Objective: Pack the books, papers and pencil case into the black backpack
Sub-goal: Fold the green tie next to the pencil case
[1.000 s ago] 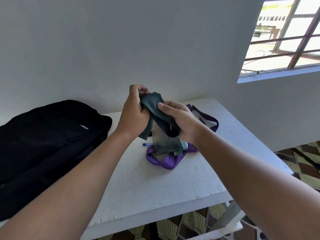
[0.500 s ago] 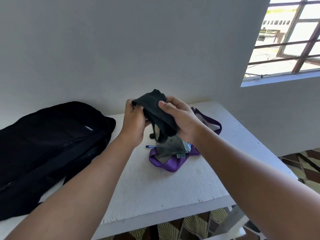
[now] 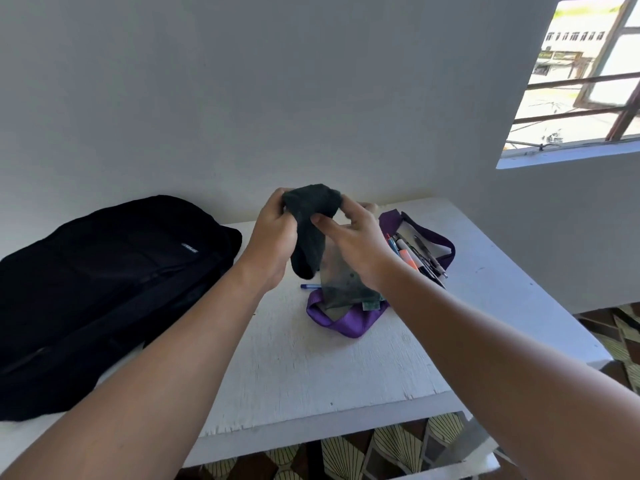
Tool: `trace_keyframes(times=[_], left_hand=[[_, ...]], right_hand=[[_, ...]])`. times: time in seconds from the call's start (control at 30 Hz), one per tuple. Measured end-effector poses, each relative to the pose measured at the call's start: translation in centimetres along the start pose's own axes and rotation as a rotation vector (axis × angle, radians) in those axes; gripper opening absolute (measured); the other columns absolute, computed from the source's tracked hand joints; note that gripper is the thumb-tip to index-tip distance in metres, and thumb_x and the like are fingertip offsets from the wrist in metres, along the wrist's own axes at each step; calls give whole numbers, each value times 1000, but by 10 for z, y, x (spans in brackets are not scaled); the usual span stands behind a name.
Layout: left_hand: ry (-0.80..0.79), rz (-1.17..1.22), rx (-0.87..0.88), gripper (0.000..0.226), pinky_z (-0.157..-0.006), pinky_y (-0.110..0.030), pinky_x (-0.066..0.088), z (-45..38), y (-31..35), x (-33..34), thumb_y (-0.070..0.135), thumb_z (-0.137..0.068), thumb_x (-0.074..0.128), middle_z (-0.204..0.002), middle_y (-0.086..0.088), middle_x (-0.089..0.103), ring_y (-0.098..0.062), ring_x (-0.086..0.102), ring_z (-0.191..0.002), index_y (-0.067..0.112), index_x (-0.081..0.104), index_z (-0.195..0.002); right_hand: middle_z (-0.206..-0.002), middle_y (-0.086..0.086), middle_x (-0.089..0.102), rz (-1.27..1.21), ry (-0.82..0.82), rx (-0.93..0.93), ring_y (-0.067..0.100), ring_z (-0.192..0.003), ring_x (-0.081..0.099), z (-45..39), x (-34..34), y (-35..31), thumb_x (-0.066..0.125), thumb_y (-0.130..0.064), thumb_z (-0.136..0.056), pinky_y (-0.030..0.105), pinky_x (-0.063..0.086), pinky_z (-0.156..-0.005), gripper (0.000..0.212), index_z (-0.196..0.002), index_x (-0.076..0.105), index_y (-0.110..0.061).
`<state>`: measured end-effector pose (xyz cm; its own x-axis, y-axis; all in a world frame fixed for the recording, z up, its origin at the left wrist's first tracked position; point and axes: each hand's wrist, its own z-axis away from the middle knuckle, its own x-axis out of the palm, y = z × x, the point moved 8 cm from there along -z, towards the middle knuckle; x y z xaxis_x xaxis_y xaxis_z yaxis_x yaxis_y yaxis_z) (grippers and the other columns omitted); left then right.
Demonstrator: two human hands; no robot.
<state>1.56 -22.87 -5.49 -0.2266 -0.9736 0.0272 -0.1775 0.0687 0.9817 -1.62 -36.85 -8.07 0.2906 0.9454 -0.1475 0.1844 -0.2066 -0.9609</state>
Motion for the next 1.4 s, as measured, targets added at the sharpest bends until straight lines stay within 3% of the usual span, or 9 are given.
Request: trace_keyframes(times=[0.23,0.37,0.5,0.73,0.8,0.93,1.1,1.23,1.4], left_hand=[[-43,-50,62,19,-76,-21,56,15,14,-24,4,-98,61,-104,-4,78,-11,74,-96,11,77,-105],[33,-108,-5,23,-92,-33,57,26,6,-55,9,-101,58,-109,-4,78,-18,72,-108,16,78,-109],[5,-162,-104,26,-107,-40,49,37,1,-80,11,-99,55,-114,-6,76,-21,68,-114,9,75,-116],[61,-176,-200,46,-59,-2,45,75,14,-123,3,-97,34,-103,16,74,12,62,-82,24,73,-111],[121,-227,-190,38,-70,-1,42,82,16,-140,13,-104,38,-99,25,70,14,60,-89,29,69,-118],[325,-714,-70,37,-111,-34,33,87,24,-197,32,-103,45,-114,15,62,-14,42,-128,35,63,-136],[398,-1462,-92,38,-100,-45,38,78,31,-249,43,-99,61,-132,-1,59,-34,42,-127,32,60,-136],[231,-1630,-177,58,-99,-45,41,58,12,-271,56,-93,65,-138,-6,55,-33,45,-127,30,54,-143],[171,-1668,-69,19,-78,-36,42,39,5,-278,36,-101,59,-106,3,60,-26,54,-103,28,71,-113]], right_hand=[[-112,19,71,-314,-65,52,27,-103,69,8,29,7,71,-18,-88,64,53,-95,27,-114,65,-10],[-108,7,73,-349,-114,131,21,-100,71,13,59,15,73,-18,-91,43,59,-84,31,-118,57,-16],[-121,16,73,-505,-239,259,30,-115,71,17,88,22,70,-6,-96,48,57,-102,36,-129,56,-10],[-114,19,76,-686,-407,495,34,-113,71,38,153,27,62,-9,-98,50,55,-104,27,-124,65,-2],[-118,20,74,-724,-442,545,33,-111,71,47,172,27,60,-10,-98,48,57,-101,32,-129,64,-1],[-109,16,75,-794,-511,648,26,-94,75,57,200,29,58,-14,-97,37,61,-81,35,-130,63,-2],[-85,12,74,-653,-647,752,22,-70,74,70,226,29,59,-15,-99,30,60,-64,16,-109,67,-5],[-92,14,75,-530,-699,784,25,-76,74,70,246,31,64,-17,-96,36,60,-75,20,-111,69,-4],[-93,16,75,-378,-764,797,28,-83,72,66,263,37,66,-14,-95,41,59,-85,22,-114,69,-3]])
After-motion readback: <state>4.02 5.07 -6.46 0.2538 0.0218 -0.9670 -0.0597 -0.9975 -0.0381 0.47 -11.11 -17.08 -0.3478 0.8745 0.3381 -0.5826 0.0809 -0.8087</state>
